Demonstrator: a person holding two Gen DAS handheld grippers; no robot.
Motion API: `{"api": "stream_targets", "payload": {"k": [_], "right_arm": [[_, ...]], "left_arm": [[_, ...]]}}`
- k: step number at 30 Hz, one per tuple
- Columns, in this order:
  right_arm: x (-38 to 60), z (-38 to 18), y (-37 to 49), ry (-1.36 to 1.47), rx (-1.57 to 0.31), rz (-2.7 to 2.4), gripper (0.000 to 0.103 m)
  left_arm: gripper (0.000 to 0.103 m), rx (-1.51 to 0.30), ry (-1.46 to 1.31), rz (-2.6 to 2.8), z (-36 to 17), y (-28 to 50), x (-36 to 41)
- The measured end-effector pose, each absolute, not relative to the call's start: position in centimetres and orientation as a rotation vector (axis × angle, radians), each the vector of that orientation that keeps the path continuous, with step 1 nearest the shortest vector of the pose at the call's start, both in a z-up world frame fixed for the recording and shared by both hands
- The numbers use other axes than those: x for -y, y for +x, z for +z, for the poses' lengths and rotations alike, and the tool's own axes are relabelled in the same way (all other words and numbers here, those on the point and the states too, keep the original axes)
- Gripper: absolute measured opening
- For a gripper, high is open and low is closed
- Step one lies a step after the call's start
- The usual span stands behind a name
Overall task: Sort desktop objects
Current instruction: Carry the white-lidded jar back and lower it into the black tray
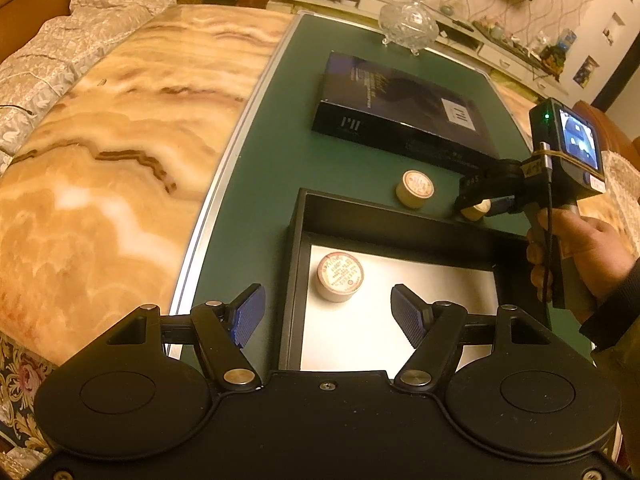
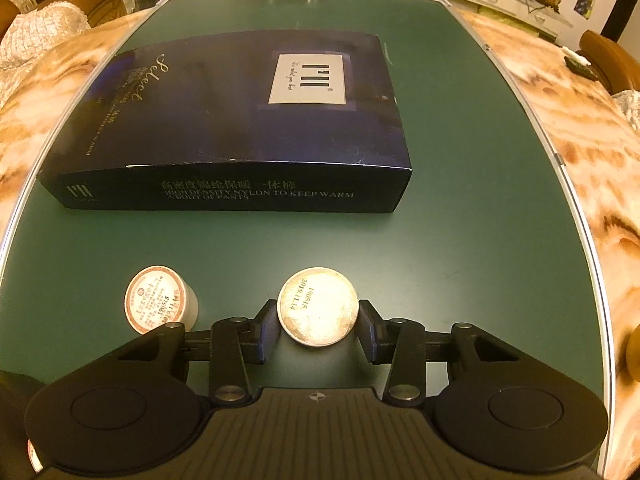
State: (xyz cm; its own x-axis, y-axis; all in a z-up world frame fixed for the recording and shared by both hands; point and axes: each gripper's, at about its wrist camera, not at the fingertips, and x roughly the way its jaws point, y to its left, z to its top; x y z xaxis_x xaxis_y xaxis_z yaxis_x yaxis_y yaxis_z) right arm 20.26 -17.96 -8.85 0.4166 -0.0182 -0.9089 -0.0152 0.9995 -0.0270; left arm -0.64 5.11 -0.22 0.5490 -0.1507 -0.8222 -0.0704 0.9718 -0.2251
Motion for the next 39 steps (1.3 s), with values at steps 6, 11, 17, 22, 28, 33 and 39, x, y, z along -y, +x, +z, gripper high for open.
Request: {"api": "stream_targets", "payload": {"k": [6,11,17,22,28,33,39], "right_arm": [[18.6,-6.8,19.2,-0.008,-1.105,0.016,0.045],[19.2,-3.3,16.4,0.030,-1.052,0.063,0.045],[19.4,-1.0,12.1,0.078,-1.035,0.124,0.045],[18.5,-0.8,9.4,0.071,-1.044,0.145,0.045],[16.0,-2.2,7.7,0.046,-1.082,0.165,0.045],[13.0,-4.3,7.6,0.056,-1.128,0.188,0.045],[11.1,-6.5,7.9,0.027,-1.164,0.163,0.045]], "left_arm": [[0.069,-0.982,-0.226,-0.034,0.0,-0.9,-5.0],[0.069,-0.983,-0.235,-0.030,0.0,-1.2,-5.1],[0.069,-0.980,-0.237,-0.040,0.1,-1.8,-4.8],[0.069,-0.976,-0.241,-0.041,0.1,-2.4,-4.9],[0.069,-0.962,-0.259,-0.033,0.4,-3.1,-5.7],[0.069,-0.954,-0.271,-0.017,0.7,-3.6,-6.6],[0.069,-0.946,-0.280,-0.009,1.1,-4.0,-7.2]]}}
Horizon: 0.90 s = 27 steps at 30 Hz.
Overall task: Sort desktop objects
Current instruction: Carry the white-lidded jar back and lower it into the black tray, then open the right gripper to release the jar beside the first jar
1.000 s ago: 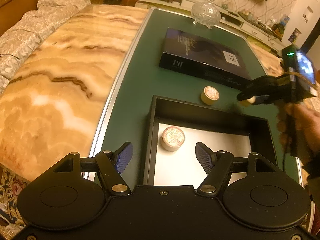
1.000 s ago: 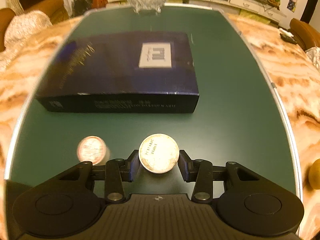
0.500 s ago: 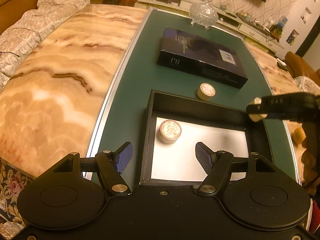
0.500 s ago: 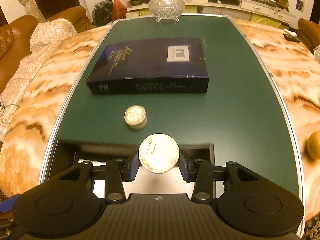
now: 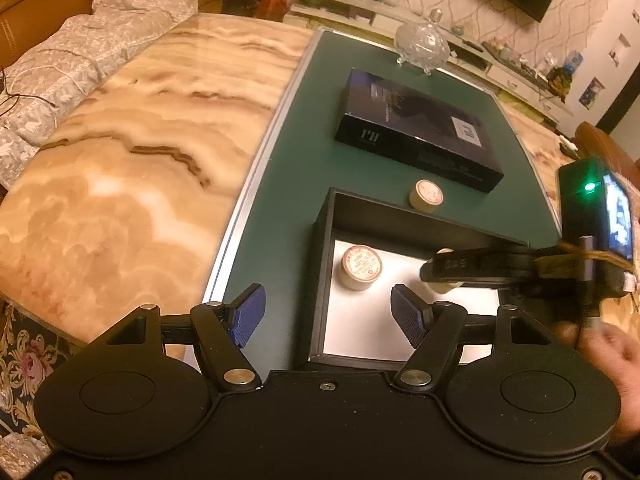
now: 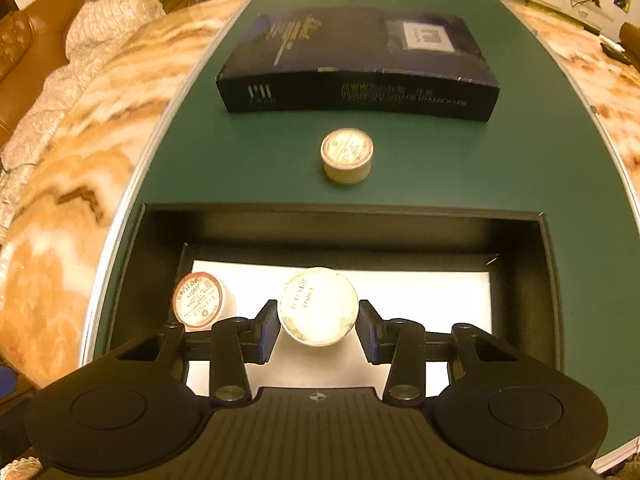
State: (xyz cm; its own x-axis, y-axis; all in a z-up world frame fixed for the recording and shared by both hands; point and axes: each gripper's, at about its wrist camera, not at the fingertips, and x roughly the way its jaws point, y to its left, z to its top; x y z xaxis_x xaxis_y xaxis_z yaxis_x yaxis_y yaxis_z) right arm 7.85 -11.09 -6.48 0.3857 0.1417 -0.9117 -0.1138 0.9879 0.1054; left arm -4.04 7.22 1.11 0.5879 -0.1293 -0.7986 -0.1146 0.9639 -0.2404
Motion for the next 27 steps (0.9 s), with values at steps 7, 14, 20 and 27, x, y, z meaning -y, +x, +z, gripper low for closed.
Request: {"api": "stream_targets", "payload": {"k": [7,14,20,27], "right_arm": [[10.6,-7.9,7.9,0.010,-1.188,0.145,0.045],[10.1,-8.4,8.2,0.001,-1.198,0.142,0.045],[10.1,-8.5,8.1,0.009,-1.203,0.142,0.055],[11.0,-7.3,7.8,0.047,-1.178,0.157,0.055]], "left_arm": [[0.069,-0.946,-0.278,-0.015,1.1,-3.9,-7.2],[0.069,-0.953,-0.275,-0.015,0.9,-3.8,-7.2],[0.069,-0.955,-0.273,-0.013,0.8,-3.8,-7.2],[0.069,-0.963,-0.268,-0.011,0.6,-3.6,-7.1]]}}
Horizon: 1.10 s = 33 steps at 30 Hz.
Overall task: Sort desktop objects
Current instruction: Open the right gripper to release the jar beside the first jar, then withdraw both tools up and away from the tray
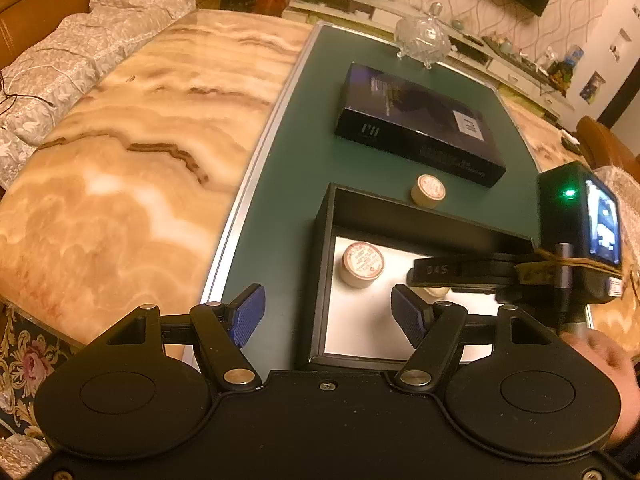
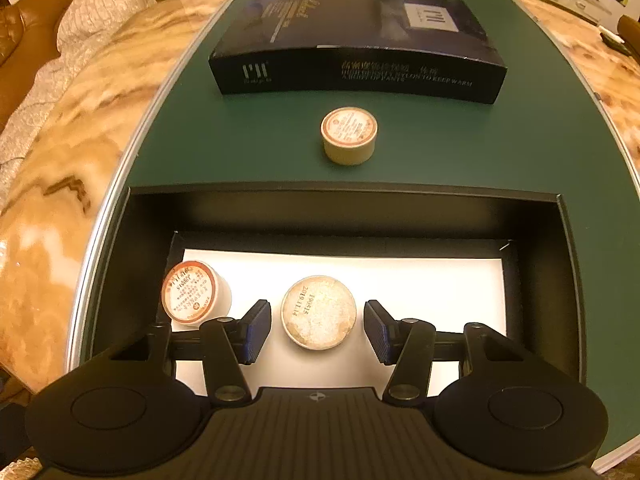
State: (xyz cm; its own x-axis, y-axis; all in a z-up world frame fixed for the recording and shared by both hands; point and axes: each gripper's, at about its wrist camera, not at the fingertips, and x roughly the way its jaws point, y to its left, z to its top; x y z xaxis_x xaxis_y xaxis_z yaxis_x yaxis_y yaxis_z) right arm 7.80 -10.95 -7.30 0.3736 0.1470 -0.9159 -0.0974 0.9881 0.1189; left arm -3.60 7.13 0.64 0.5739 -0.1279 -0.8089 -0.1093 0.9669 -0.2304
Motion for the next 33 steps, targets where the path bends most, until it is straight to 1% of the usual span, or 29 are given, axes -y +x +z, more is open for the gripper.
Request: {"api": "stream_targets", "payload": {"k": [2,4,6,12,13,14,16,20,22,24,33], "right_arm": [[11.6,-6.7,7.5,0.075,-1.164,0.166,0.055],[12.4,-6.0,7.0,0.104,-1.143,0.179,0.060],[13.4,-5.2,6.4,0.139,-1.111,0.190,0.062],[17.7,-1.8,4.2,0.207,-0.951,0.172,0.073],[18.9,-1.3,3.9,0.225,-0.924,0.158,0.076],[19.9,-1.0,3.7,0.242,-0.904,0.143,0.076],[22.1,-0.6,3.1,0.269,-0.871,0.107,0.076],[25.6,-0.4,1.6,0.292,-0.817,0.056,0.078],[26.9,-0.6,0.8,0.283,-0.791,0.034,0.082],[28.1,-0.8,0.1,0.280,-0.771,0.012,0.083],[30.1,-1.7,-0.6,0.300,-0.729,0.036,0.085]], "left_arm": [[0.070,-0.964,-0.262,-0.011,0.6,-3.4,-7.1],[0.072,-0.965,-0.254,-0.014,0.8,-3.0,-7.0],[0.075,-0.960,-0.251,-0.015,1.0,-2.5,-6.9],[0.081,-0.954,-0.201,-0.036,2.2,0.7,-5.3],[0.084,-0.959,-0.196,-0.046,2.2,1.5,-4.7],[0.087,-0.964,-0.191,-0.055,2.2,2.3,-4.2],[0.092,-0.975,-0.178,-0.073,2.1,3.9,-3.1],[0.092,-1.010,-0.102,-0.059,0.6,7.2,0.2],[0.092,-1.027,-0.083,-0.057,-0.1,8.8,1.6],[0.092,-1.040,-0.077,-0.059,-0.8,10.4,2.9],[0.092,-1.090,-0.054,-0.004,-4.0,15.2,6.2]]}}
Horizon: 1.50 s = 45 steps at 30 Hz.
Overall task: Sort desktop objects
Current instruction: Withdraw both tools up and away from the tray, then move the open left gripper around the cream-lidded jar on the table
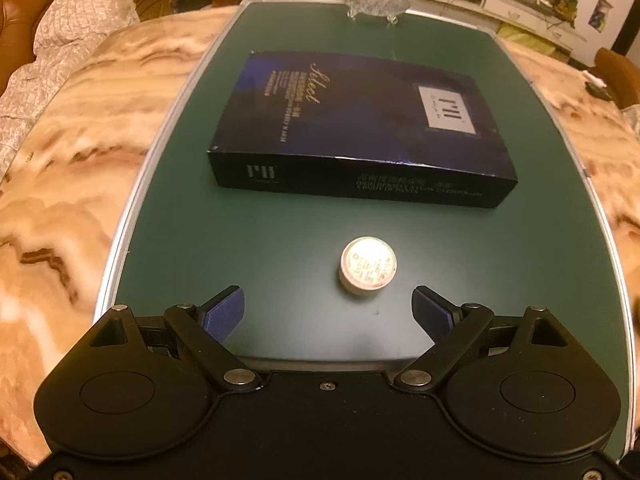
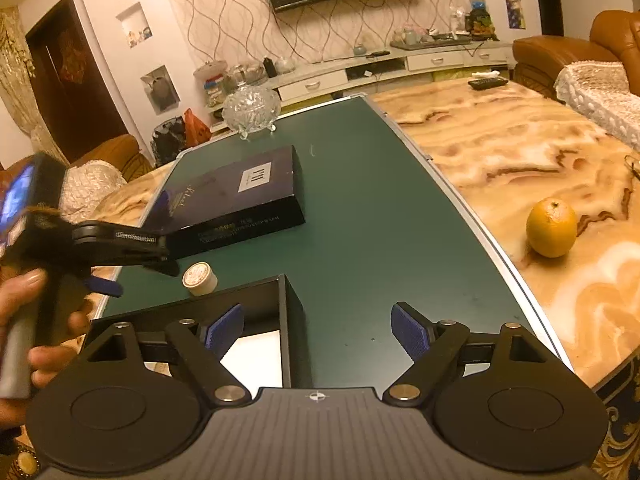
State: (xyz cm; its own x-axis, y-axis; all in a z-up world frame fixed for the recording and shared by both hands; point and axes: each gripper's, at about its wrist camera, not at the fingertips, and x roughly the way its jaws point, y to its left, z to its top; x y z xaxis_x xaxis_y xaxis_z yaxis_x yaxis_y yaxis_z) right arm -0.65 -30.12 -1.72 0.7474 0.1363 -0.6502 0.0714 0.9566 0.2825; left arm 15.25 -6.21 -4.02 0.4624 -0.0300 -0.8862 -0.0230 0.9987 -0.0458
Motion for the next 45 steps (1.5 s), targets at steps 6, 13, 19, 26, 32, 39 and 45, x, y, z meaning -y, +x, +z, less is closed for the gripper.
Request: {"api": "stream_targets", "payload": {"k": [6,13,19,26,32,39,45], "right_arm": [[30.4,-2.2,-0.6,0.335,-0.724,0.073,0.085],[31.1,-2.4,-0.5,0.358,-0.717,0.089,0.085],[31.2,-2.6,-0.3,0.370,-0.720,0.099,0.085],[31.1,-2.7,-0.2,0.374,-0.719,0.103,0.085],[31.4,-2.9,-0.3,0.385,-0.721,0.096,0.085],[31.2,-3.0,-0.3,0.389,-0.727,0.101,0.085],[31.3,-3.0,-0.3,0.396,-0.725,0.098,0.085]], "left_arm": [[0.092,-1.119,-0.011,0.014,-5.7,16.9,7.8],[0.092,-1.144,0.017,0.042,-7.4,18.6,8.5],[0.091,-1.148,0.030,0.046,-8.0,19.3,8.9],[0.084,-1.150,0.052,0.051,-8.5,19.5,9.5],[0.067,-1.162,0.051,0.056,-9.0,19.8,9.7],[0.062,-1.157,0.049,0.059,-8.9,19.8,9.7],[0.059,-1.159,0.040,0.053,-8.8,19.7,9.5]]}}
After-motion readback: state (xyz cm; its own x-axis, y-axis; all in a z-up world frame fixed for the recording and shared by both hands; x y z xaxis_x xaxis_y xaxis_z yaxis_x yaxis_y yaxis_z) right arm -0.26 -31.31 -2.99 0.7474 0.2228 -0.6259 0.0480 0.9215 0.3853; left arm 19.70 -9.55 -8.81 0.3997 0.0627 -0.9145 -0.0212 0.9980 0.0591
